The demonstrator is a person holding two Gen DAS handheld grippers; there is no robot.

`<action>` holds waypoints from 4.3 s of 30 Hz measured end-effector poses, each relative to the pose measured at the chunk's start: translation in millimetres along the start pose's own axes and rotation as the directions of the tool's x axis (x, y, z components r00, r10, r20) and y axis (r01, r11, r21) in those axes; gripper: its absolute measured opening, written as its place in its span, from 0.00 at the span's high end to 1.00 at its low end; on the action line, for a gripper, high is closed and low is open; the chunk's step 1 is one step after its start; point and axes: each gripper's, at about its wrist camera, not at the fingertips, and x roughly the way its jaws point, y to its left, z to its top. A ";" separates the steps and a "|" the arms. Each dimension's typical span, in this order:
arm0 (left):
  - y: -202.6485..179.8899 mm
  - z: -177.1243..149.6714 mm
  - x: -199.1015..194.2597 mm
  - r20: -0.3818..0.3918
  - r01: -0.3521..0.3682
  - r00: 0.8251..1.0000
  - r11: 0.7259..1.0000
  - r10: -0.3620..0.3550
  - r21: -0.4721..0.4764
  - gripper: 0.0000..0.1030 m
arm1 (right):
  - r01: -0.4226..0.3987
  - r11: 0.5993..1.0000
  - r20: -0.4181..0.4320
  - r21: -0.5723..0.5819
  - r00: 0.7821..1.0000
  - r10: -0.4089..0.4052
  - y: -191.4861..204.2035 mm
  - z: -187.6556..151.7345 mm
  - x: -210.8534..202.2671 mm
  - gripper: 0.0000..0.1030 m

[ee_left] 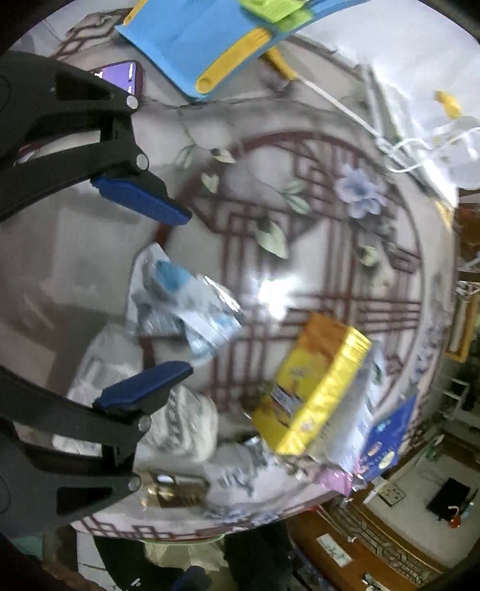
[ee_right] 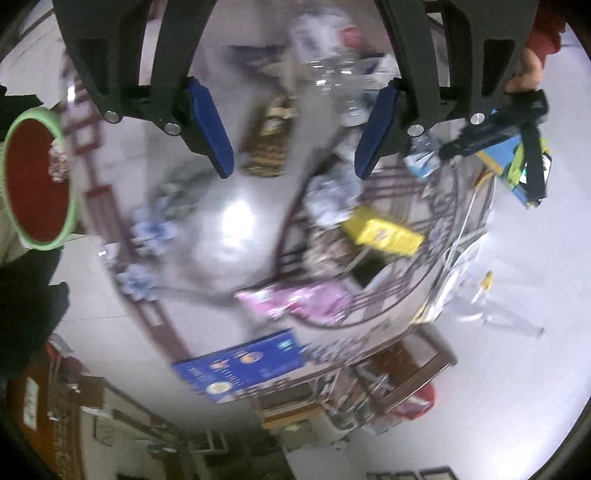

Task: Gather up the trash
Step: 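Grasp the silver foil snack bag with the left tool, then grasp the white paper cup with the right tool and lift it, then carry the foil bag and paper cup to the bin and open both tools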

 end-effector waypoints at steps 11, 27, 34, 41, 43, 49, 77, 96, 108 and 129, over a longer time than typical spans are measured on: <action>4.3 6.7 40.9 -0.078 0.096 0.993 0.993 -0.091 0.073 0.41 | -0.047 0.999 -0.156 -0.011 0.987 0.045 75.3 -27.3 57.9 0.31; 22.4 35.7 10.6 0.070 0.159 0.985 0.987 -0.159 -0.002 0.77 | 0.043 0.998 -0.321 -0.048 0.945 -0.057 94.5 -31.0 129.7 0.28; 22.8 42.1 -0.8 0.108 0.178 0.979 0.984 -0.175 -0.015 0.77 | 0.060 0.991 -0.341 -0.117 0.935 -0.096 101.0 -34.7 143.2 0.27; 22.7 43.3 -2.0 0.109 0.175 0.979 0.984 -0.171 -0.030 0.76 | 0.042 0.979 -0.322 -0.201 0.941 -0.106 116.8 -35.1 146.5 0.53; 22.4 43.5 -2.3 0.110 0.176 0.979 0.984 -0.172 -0.027 0.76 | 0.032 0.979 -0.311 -0.201 0.946 -0.094 115.9 -33.8 142.6 0.54; 18.6 45.0 -5.5 0.118 0.177 0.978 0.984 -0.173 -0.021 0.76 | 0.007 0.984 -0.242 -0.178 0.969 -0.051 112.5 -21.8 116.6 0.54; -40.1 45.6 -17.7 0.102 0.240 0.963 0.967 -0.248 0.087 0.76 | 0.069 0.997 0.039 -0.025 0.997 -0.068 60.6 21.7 16.0 0.54; -56.8 47.4 -17.7 0.092 0.246 0.962 0.963 -0.256 0.106 0.76 | 0.078 0.997 0.045 0.020 0.996 -0.079 39.3 20.5 10.5 0.54; -57.4 46.9 -16.7 0.093 0.247 0.962 0.963 -0.257 0.105 0.76 | 0.077 0.997 0.045 0.020 0.996 -0.078 39.0 20.9 10.0 0.54; -76.2 45.2 -19.1 0.087 0.265 0.957 0.955 -0.277 0.130 0.76 | 0.096 0.994 0.066 0.049 0.993 -0.100 20.4 18.4 -2.5 0.54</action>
